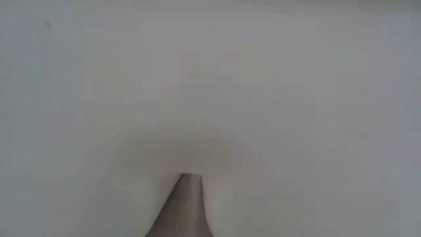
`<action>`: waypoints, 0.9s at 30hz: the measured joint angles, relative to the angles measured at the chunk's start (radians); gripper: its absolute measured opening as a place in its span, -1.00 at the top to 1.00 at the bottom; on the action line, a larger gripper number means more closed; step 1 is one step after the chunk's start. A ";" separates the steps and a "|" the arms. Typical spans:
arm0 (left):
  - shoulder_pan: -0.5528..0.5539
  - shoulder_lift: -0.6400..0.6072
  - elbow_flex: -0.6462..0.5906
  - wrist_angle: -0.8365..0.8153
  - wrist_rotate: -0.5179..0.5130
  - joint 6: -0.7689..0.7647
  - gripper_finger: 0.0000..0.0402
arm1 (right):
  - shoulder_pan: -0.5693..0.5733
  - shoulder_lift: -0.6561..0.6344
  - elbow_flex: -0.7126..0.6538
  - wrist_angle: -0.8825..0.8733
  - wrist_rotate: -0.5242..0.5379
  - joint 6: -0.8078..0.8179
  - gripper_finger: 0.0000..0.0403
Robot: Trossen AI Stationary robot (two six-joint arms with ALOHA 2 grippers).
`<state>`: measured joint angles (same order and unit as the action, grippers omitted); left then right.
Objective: Sort silverware
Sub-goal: Put the right fork into the silverware tray
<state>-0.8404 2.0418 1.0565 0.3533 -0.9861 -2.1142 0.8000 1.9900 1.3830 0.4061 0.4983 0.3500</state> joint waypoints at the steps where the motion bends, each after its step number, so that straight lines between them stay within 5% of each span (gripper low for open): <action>1: 0.001 0.000 0.000 0.001 0.000 0.000 0.97 | 0.001 0.000 0.000 0.000 0.000 0.000 0.37; 7: 0.008 0.001 0.000 0.010 0.000 -0.008 0.94 | 0.012 0.000 0.000 0.000 -0.002 -0.001 0.37; 19: 0.011 -0.009 -0.002 0.026 -0.001 0.002 0.49 | 0.014 -0.002 0.000 0.000 -0.001 -0.014 0.37; 27: 0.032 -0.101 -0.002 0.043 -0.047 0.212 0.43 | 0.013 -0.002 0.000 -0.001 -0.001 -0.105 0.37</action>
<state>-0.8082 1.9406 1.0550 0.3959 -1.0329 -1.9021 0.8134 1.9881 1.3830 0.4053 0.4975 0.2452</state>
